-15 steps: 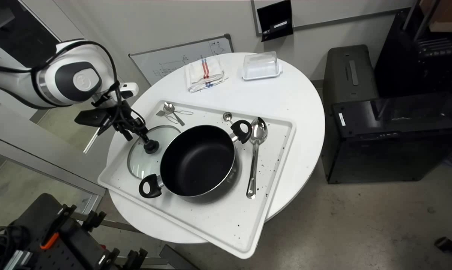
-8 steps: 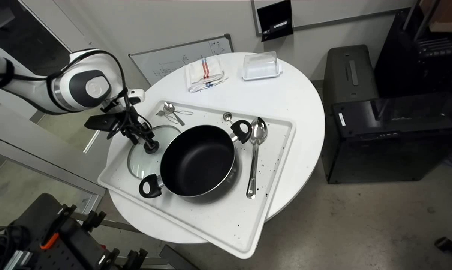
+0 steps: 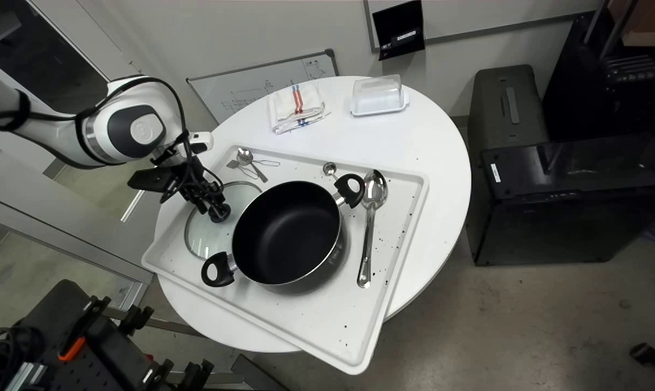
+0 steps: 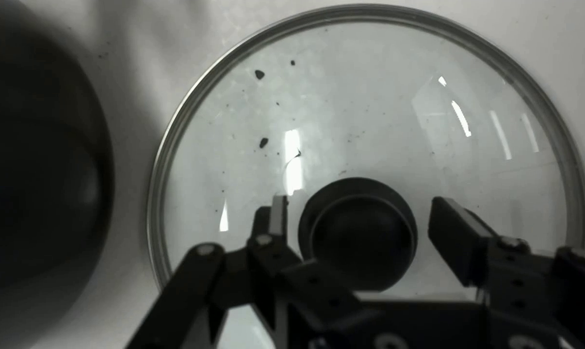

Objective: Put the glass lid on the black pot

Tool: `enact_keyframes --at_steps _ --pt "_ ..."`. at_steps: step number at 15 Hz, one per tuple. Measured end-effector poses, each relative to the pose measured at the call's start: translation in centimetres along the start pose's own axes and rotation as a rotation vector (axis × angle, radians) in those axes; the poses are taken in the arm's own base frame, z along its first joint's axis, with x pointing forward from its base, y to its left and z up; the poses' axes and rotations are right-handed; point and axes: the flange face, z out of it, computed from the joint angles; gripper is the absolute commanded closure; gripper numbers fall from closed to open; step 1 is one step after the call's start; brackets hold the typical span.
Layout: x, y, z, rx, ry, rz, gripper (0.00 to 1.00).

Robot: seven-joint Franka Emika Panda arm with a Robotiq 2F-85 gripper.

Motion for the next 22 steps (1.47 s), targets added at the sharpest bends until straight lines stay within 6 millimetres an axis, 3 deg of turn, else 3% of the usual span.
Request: enact_keyframes --at_steps 3,16,22 --pt "0.1 -0.1 0.0 0.0 0.001 -0.001 0.77" --pt "0.0 -0.2 -0.3 0.001 0.005 -0.005 0.77" --pt "-1.0 -0.5 -2.2 0.006 0.017 -0.044 0.77"
